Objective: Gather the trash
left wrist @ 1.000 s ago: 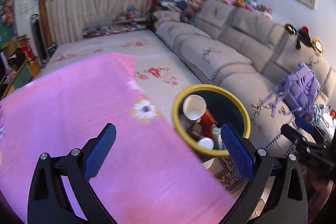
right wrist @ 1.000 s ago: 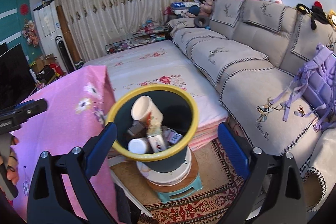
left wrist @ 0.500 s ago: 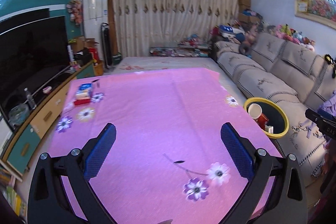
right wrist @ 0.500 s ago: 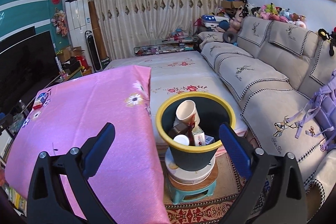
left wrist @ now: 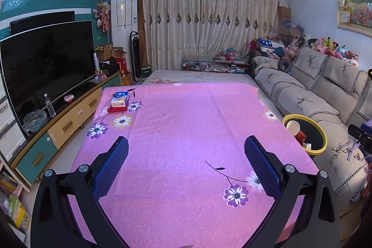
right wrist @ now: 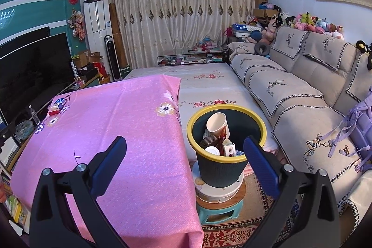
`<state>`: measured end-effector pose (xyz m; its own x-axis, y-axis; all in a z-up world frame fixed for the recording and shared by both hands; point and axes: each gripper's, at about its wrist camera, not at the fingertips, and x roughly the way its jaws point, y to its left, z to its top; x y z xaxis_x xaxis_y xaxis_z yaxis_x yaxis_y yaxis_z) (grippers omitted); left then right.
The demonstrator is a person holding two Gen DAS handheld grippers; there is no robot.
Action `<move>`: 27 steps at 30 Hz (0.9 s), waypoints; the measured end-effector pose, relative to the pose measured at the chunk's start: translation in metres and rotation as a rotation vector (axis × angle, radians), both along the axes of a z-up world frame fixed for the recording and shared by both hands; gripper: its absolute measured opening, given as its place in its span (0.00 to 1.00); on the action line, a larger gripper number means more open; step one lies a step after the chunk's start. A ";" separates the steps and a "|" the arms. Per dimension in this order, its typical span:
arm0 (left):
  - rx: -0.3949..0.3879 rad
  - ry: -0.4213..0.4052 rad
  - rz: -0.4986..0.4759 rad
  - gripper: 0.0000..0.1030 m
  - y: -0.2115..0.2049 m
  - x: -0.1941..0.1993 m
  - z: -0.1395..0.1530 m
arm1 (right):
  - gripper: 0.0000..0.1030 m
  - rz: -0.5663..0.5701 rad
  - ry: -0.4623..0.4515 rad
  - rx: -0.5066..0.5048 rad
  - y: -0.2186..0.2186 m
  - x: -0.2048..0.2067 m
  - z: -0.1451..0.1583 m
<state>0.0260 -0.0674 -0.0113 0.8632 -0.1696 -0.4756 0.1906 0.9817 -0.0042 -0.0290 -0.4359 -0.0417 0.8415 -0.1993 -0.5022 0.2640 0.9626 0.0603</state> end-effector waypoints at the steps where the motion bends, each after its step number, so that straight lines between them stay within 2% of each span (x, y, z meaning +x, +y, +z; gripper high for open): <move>1: 0.000 0.005 0.000 0.95 0.002 -0.001 -0.001 | 0.93 0.001 0.000 -0.002 0.001 0.000 0.000; 27: -0.008 0.020 0.002 0.95 -0.009 0.008 -0.004 | 0.93 0.019 0.012 0.005 0.008 0.009 -0.003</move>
<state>0.0342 -0.0761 -0.0153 0.8537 -0.1719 -0.4917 0.1887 0.9819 -0.0157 -0.0197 -0.4276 -0.0444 0.8389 -0.1807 -0.5135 0.2463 0.9672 0.0621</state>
